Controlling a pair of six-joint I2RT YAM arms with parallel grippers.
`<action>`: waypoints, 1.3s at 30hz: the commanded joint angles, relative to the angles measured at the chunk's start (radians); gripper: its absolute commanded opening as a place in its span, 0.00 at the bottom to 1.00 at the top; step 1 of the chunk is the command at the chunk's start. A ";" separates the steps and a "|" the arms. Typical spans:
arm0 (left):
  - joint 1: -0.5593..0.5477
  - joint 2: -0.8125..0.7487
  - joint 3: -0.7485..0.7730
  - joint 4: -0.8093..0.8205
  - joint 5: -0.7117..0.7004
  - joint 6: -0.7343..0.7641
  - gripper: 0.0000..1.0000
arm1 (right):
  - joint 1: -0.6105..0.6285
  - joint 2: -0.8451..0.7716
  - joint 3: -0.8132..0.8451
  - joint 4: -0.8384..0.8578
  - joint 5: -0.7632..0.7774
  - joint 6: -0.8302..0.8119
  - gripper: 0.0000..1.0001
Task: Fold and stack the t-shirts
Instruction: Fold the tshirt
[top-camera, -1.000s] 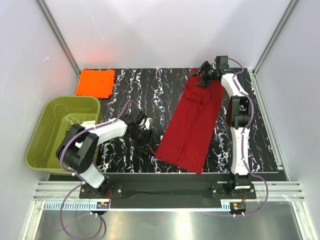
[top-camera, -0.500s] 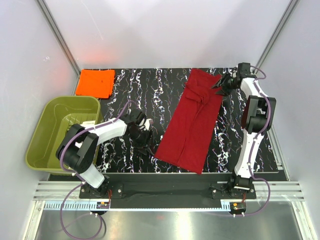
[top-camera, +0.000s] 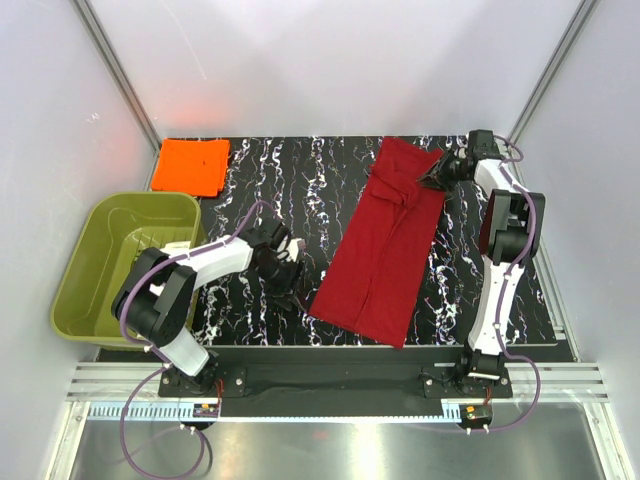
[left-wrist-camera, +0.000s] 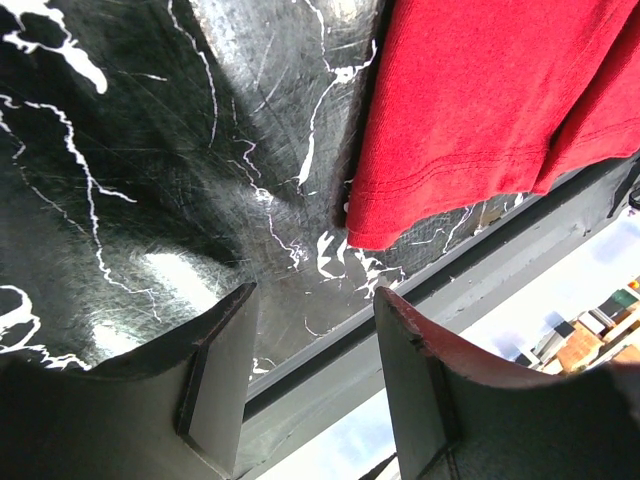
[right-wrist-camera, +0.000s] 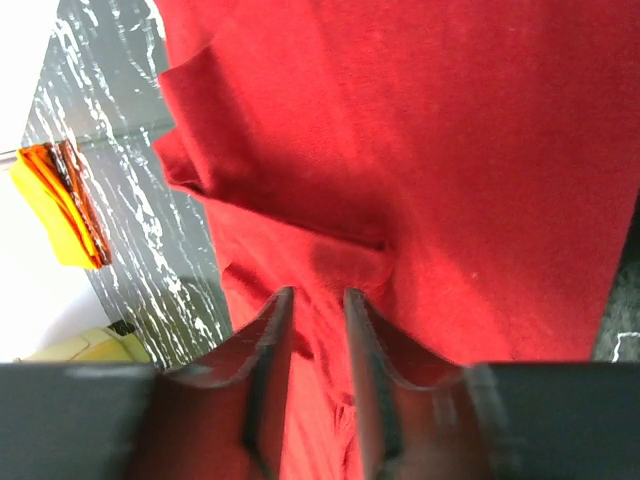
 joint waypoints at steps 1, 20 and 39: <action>0.010 -0.019 0.034 -0.006 0.037 0.021 0.54 | -0.005 0.011 -0.002 0.036 -0.011 0.012 0.38; 0.016 -0.016 0.059 -0.006 0.039 0.006 0.54 | -0.008 0.110 0.101 0.034 -0.075 0.030 0.37; 0.017 -0.025 0.096 0.013 0.052 -0.009 0.54 | -0.007 -0.265 -0.273 -0.018 0.173 0.228 0.00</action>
